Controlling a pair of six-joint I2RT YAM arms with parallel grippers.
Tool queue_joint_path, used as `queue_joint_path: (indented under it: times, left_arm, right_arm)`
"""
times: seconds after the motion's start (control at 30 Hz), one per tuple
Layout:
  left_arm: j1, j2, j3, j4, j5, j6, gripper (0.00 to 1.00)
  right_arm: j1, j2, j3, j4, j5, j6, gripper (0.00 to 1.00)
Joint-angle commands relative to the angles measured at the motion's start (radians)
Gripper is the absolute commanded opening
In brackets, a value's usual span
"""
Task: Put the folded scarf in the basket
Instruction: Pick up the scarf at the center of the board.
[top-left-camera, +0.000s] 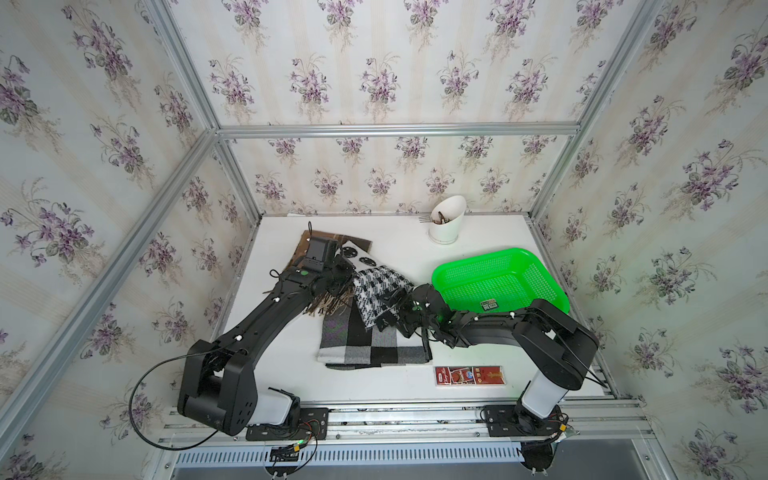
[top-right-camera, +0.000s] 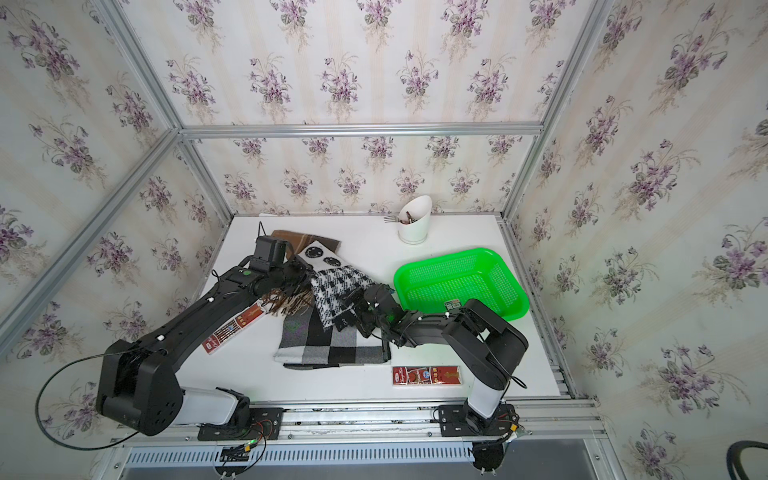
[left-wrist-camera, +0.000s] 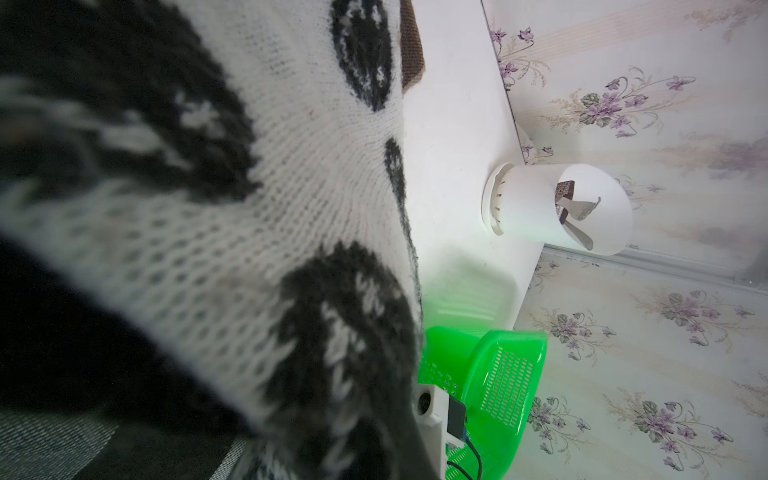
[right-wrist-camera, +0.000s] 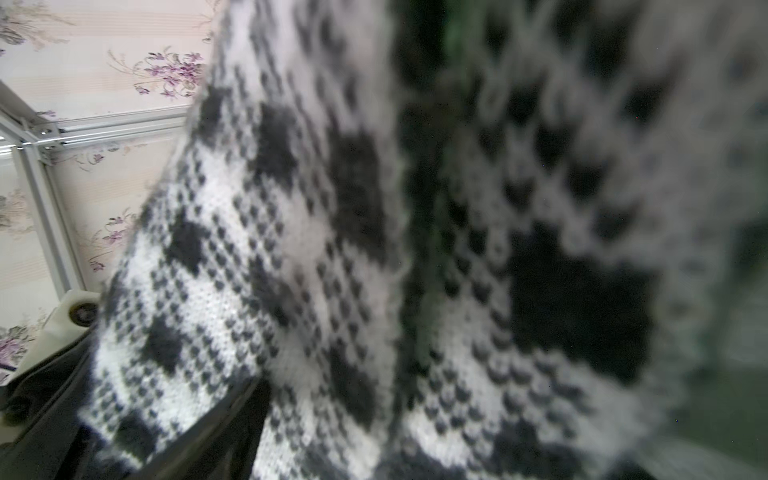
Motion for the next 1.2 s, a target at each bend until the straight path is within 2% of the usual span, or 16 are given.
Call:
queue_joint_path:
  times: [0.0, 0.33, 0.43, 0.53, 0.57, 0.63, 0.67, 0.7, 0.73, 0.87, 1.03, 1.13, 1.17]
  left_arm:
    - [0.001, -0.009, 0.000, 0.020, 0.014, 0.001, 0.02]
    - [0.015, -0.015, -0.007, 0.022, 0.031, -0.001, 0.02]
    - [0.019, -0.019, -0.007, 0.019, 0.033, 0.002, 0.02]
    - [0.023, -0.025, -0.011, 0.017, 0.038, 0.004, 0.02]
    - [0.022, -0.028, -0.015, 0.016, 0.038, 0.005, 0.02]
    - [0.026, -0.037, -0.023, 0.012, 0.036, 0.008, 0.02]
    - [0.027, -0.042, -0.029, 0.006, 0.035, 0.014, 0.02]
    - [0.029, -0.048, -0.036, 0.000, 0.034, 0.018, 0.02]
    - [0.032, -0.054, -0.045, -0.004, 0.035, 0.019, 0.03]
    - [0.048, -0.094, -0.090, -0.017, 0.029, 0.032, 0.03]
    - [0.049, -0.147, -0.134, -0.076, 0.005, 0.067, 0.04]
    - [0.048, -0.184, -0.196, -0.081, 0.022, 0.063, 0.09]
    - [0.046, -0.193, -0.221, -0.080, 0.031, 0.058, 0.16]
  right_arm:
    - [0.001, 0.016, 0.001, 0.101, 0.052, 0.018, 0.95]
    - [0.013, 0.099, 0.028, 0.177, 0.024, 0.078, 0.94]
    - [0.012, 0.104, 0.021, 0.179, 0.038, 0.090, 0.90]
    - [0.012, 0.106, 0.023, 0.176, 0.058, 0.095, 0.77]
    - [0.011, 0.105, 0.025, 0.175, 0.065, 0.094, 0.70]
    - [0.012, 0.100, 0.024, 0.174, 0.077, 0.085, 0.43]
    - [0.010, 0.092, 0.029, 0.153, 0.080, 0.073, 0.26]
    - [0.010, 0.080, 0.037, 0.107, 0.087, 0.057, 0.14]
    - [0.010, 0.068, 0.047, 0.061, 0.094, 0.043, 0.09]
    - [0.010, 0.007, 0.087, -0.137, 0.133, -0.040, 0.00]
    - [0.002, -0.031, 0.231, -0.468, 0.167, -0.195, 0.00]
    - [-0.016, -0.051, 0.272, -0.585, 0.170, -0.262, 0.00]
    - [-0.028, -0.058, 0.280, -0.624, 0.163, -0.280, 0.00]
